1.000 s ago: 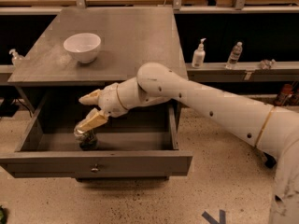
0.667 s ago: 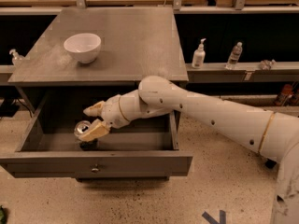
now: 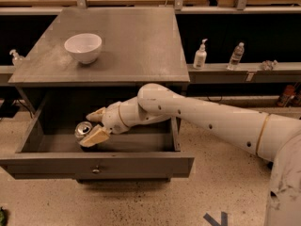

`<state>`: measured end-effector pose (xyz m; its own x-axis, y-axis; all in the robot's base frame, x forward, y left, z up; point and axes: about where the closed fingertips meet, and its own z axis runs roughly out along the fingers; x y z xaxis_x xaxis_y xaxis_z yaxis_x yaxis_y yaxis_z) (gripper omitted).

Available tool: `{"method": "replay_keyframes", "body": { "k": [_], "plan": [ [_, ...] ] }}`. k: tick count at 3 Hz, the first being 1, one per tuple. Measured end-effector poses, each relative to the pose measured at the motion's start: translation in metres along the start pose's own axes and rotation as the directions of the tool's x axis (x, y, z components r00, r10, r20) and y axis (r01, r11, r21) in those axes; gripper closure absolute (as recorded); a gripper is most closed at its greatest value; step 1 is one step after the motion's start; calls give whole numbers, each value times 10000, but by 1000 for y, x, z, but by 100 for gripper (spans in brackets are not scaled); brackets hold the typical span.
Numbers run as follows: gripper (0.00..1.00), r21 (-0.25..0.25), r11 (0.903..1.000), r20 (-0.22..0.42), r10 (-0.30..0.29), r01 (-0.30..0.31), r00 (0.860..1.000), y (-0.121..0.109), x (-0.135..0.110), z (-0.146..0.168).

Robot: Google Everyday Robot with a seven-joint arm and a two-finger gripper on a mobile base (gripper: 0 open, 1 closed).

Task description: Pick 7up can from top drawer and place on counter

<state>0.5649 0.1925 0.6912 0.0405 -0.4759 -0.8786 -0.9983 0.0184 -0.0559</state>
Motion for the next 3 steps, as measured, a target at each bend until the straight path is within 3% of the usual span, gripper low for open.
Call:
{"method": "replay_keyframes", "body": {
  "k": [1, 3],
  "plan": [
    [34, 57, 9999, -60, 107, -106, 9999, -9, 1, 12],
    [79, 175, 9997, -11, 198, -197, 9998, -18, 3, 21]
  ]
}}
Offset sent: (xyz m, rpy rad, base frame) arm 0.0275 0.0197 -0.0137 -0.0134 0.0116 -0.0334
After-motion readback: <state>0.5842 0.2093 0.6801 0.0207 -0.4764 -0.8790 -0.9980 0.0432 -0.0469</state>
